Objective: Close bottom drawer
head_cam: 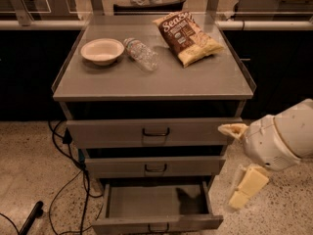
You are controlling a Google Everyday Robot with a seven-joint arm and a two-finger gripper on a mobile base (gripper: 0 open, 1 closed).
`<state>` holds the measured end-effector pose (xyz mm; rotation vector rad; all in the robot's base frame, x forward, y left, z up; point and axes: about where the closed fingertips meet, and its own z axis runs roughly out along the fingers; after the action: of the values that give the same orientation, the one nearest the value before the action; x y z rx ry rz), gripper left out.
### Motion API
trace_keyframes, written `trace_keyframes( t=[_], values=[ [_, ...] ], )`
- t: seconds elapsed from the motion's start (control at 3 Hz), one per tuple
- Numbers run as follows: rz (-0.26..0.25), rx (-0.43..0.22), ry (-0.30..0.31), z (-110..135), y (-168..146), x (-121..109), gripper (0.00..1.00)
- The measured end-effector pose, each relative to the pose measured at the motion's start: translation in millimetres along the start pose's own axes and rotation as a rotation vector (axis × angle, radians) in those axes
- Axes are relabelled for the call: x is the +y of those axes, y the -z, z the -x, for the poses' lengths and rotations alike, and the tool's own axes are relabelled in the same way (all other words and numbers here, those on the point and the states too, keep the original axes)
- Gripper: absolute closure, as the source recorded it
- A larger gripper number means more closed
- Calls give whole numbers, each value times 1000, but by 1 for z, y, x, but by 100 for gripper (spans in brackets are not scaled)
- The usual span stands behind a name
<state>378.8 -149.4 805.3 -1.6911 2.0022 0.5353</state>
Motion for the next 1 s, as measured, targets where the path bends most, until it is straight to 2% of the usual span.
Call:
trace_keyframes(
  t=[0.33,0.67,1.0],
  values=[
    [37,19,17,-11,-30,12,18],
    [45,4,16,-28,-53,18,43],
    [43,-2,18,-39,-68,20,74]
  ],
)
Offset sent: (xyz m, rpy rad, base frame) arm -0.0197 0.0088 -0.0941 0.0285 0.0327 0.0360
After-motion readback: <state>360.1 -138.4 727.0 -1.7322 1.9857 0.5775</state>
